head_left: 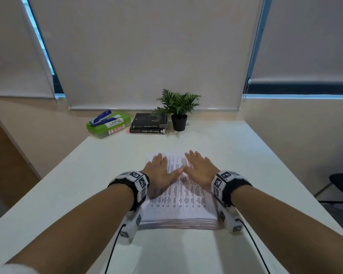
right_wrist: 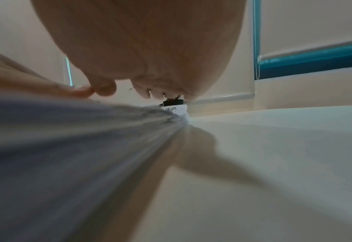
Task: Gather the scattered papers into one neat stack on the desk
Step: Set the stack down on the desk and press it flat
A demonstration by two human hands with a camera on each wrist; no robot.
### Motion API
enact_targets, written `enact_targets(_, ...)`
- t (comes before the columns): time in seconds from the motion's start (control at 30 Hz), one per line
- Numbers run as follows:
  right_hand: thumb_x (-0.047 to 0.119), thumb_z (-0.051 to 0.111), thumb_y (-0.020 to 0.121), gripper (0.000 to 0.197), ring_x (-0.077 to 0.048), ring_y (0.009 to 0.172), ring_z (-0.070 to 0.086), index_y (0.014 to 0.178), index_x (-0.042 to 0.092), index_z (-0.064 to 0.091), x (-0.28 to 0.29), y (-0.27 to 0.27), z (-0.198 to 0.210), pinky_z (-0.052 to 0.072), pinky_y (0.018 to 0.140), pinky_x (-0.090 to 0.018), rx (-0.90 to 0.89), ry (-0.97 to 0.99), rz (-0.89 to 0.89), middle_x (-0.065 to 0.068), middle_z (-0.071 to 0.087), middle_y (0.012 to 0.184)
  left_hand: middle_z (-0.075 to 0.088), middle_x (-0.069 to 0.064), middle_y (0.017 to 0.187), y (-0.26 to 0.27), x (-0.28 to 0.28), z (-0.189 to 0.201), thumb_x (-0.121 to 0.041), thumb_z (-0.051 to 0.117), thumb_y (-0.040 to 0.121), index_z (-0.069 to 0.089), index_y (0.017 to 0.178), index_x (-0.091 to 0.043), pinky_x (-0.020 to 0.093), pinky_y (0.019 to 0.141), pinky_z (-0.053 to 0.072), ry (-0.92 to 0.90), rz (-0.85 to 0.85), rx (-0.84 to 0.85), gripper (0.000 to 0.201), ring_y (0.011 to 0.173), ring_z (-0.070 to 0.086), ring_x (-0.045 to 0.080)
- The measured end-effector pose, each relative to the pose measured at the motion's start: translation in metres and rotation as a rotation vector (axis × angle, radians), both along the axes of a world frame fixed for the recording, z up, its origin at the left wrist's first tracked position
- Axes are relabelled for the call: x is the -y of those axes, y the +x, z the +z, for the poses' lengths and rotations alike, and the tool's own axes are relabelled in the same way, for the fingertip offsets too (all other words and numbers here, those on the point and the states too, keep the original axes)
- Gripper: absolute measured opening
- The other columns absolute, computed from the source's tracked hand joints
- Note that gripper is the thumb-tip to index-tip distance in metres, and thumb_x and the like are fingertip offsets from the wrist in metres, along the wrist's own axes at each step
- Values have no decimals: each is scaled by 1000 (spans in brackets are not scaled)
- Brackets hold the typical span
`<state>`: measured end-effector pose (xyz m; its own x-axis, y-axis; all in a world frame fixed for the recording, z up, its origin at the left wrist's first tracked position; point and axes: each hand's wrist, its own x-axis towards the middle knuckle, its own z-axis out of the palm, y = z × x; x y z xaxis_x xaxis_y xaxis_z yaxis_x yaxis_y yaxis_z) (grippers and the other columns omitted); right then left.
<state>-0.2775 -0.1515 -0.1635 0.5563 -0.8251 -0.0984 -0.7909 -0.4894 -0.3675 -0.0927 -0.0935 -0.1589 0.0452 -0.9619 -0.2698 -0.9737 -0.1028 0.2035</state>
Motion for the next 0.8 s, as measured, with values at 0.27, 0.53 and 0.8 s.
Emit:
enact_targets(0.27,39,42,109,62,-29,153,29,158,3,33,-52,-13,52,26,122,-40,-67,31,10,-14,28,167,3,15,178,-8,-49,45,-49,39,112,11,167,-2,46,132,9,-72,14,-161,78,165,-2,31)
enact_targets(0.53,52,27,108,78,-29,161,-5,163,-1,9,-94,-2,-24,3,130,-44,-118,57,-42,-17,-3,173,-15,19,175,-26,-101,-23,-56,21,112,-9,167,0,46,132,-3,-40,57,-85,84,163,-13,34)
enact_targets(0.8,47,17,110,71,-23,160,-12,165,7,-4,-104,6,-29,-5,130,-40,-218,6,-115,-11,-14,173,-21,19,174,-20,-95,-51,-80,-37,68,-11,168,-6,46,131,-8,-78,5,86,126,162,-21,33)
